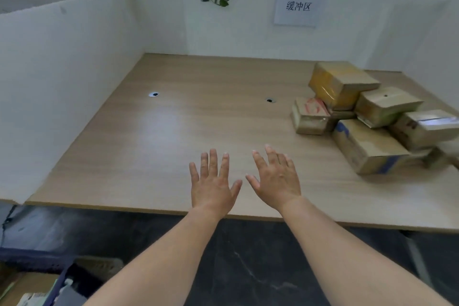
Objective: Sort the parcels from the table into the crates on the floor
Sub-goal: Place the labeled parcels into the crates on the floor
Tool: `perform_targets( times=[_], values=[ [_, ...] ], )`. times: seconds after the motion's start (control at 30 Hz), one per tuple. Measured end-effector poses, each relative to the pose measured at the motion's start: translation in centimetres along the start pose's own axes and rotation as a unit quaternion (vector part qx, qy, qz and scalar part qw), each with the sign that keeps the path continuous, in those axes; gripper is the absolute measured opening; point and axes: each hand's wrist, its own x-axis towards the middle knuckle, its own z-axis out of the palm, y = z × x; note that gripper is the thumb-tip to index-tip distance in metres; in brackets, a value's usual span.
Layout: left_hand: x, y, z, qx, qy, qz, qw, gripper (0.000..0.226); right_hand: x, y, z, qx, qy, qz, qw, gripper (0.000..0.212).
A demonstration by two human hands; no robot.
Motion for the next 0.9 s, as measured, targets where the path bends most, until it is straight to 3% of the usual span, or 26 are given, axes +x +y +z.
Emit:
perform_targets(
  times=[0.23,0.5,0.9],
  values=[
    [1.9,10.1,0.8,0.007,-0.022,0.070,0.997,0.069,-2.0,9.7,0.0,0.004,-0.003,0.081,0.997,0.068],
    [5.9,17.0,2.7,0.012,-0.061,0.145,0.988,0.071,-1.8,16.9,1.5,0.013,-0.022,0.160,0.987,0.066],
    [22.0,25.7,0.0,-0.045,-0.014,0.184,0.982,0.074,9.9,29.2,-0.9,-0.015,0.012,0.241,0.970,0.065]
  ],
)
